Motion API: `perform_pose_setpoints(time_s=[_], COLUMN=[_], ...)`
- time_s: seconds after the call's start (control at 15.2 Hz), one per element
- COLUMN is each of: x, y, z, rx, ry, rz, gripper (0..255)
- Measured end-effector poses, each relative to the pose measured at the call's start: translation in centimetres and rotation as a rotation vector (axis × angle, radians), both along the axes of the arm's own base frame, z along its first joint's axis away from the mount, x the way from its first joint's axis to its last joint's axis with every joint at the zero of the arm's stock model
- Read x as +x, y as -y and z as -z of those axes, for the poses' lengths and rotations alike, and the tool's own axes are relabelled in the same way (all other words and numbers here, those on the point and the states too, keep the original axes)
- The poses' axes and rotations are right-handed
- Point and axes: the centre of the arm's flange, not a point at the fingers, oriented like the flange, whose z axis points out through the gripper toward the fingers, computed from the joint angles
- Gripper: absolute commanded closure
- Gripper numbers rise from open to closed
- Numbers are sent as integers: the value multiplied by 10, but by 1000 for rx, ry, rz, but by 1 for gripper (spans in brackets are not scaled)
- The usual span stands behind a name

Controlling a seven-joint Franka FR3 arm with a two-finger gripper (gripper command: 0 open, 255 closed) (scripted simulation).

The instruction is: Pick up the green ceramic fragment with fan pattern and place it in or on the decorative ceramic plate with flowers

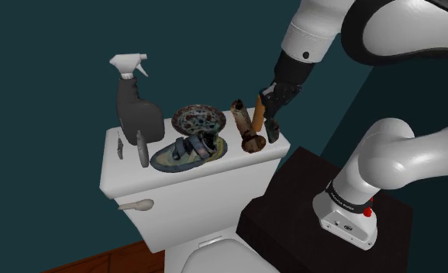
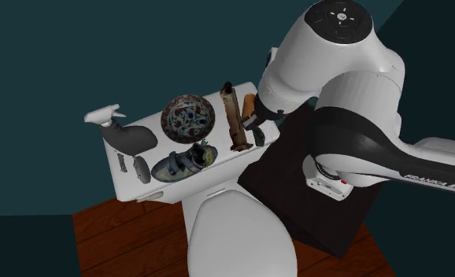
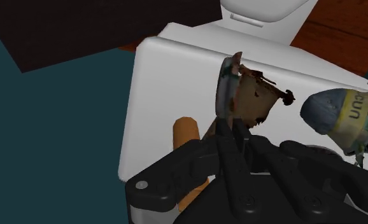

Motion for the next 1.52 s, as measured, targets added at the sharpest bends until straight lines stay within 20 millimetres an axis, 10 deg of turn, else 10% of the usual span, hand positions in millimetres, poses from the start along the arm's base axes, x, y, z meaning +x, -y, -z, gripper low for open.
perform_pose_setpoints(time_s=[0.99, 1.52], x=[182, 197], y=[-81, -87], z=[2, 31], rx=[0, 1], ry=[0, 0], rz=[0, 0], gripper=[255, 255])
